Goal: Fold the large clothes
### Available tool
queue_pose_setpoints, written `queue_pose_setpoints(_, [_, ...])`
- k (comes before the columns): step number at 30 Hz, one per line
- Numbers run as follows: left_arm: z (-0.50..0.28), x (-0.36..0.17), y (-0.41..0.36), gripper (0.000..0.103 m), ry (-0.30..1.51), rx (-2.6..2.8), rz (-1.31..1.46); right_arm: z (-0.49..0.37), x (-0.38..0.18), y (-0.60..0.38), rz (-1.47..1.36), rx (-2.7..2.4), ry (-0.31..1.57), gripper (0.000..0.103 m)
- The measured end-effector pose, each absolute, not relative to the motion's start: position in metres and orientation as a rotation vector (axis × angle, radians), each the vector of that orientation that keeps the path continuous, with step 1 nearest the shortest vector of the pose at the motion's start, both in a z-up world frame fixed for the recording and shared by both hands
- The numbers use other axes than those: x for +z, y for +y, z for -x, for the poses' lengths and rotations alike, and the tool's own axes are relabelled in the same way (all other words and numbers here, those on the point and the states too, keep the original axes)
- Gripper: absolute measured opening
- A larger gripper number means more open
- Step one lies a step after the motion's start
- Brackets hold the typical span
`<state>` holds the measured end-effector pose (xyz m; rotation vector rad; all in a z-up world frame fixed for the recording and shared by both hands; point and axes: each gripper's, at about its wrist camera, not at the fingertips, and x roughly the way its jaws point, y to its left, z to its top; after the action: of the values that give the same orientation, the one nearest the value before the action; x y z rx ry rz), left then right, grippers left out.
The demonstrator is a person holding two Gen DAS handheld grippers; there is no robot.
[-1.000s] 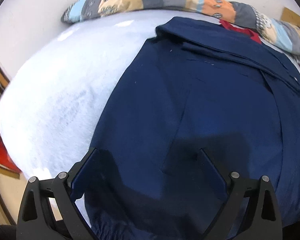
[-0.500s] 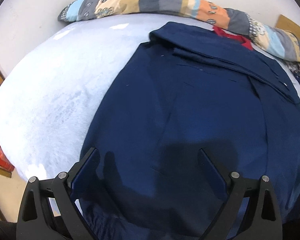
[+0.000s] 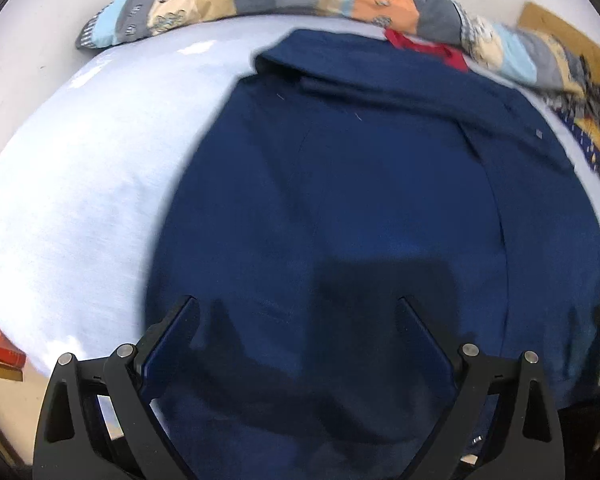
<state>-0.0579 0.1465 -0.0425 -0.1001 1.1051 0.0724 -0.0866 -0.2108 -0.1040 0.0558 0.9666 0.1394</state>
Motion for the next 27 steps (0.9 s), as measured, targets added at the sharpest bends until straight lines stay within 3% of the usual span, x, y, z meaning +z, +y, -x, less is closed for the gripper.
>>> queue_pose_setpoints(3, [0.067, -0.032, 0.186, 0.098, 1.114, 0.118, 0.147, 0.102, -0.085, -0.259, -0.161, 0.069, 0.928, 0.088])
queue_pose_setpoints(8, [0.076, -0.053, 0.233, 0.098, 1.211, 0.178, 0.280, 0.120, -0.106, -0.328, -0.324, -0.087, 1.001, 0.088])
queue_pose_setpoints(18, [0.082, -0.048, 0.235, 0.098, 1.194, 0.153, 0.347, 0.122, -0.138, -0.350, -0.488, -0.094, 1.102, 0.088])
queue_pose_setpoints(24, [0.081, -0.045, 0.234, 0.098, 1.182, 0.139, 0.357, 0.126, -0.162, -0.326, -0.464, -0.072, 1.180, 0.062])
queue_pose_setpoints(25, [0.081, -0.045, 0.232, 0.098, 1.179, 0.132, 0.352, 0.128, -0.161, -0.320, -0.414, -0.081, 1.176, 0.048])
queue_pose_setpoints(26, [0.080, -0.043, 0.231, 0.098, 1.175, 0.126, 0.346, 0.129, -0.162, -0.316, -0.399, -0.075, 1.179, 0.025])
queue_pose_setpoints(27, [0.080, -0.042, 0.229, 0.098, 1.172, 0.122, 0.339, 0.131, -0.163, -0.312, -0.385, -0.078, 1.182, 0.024])
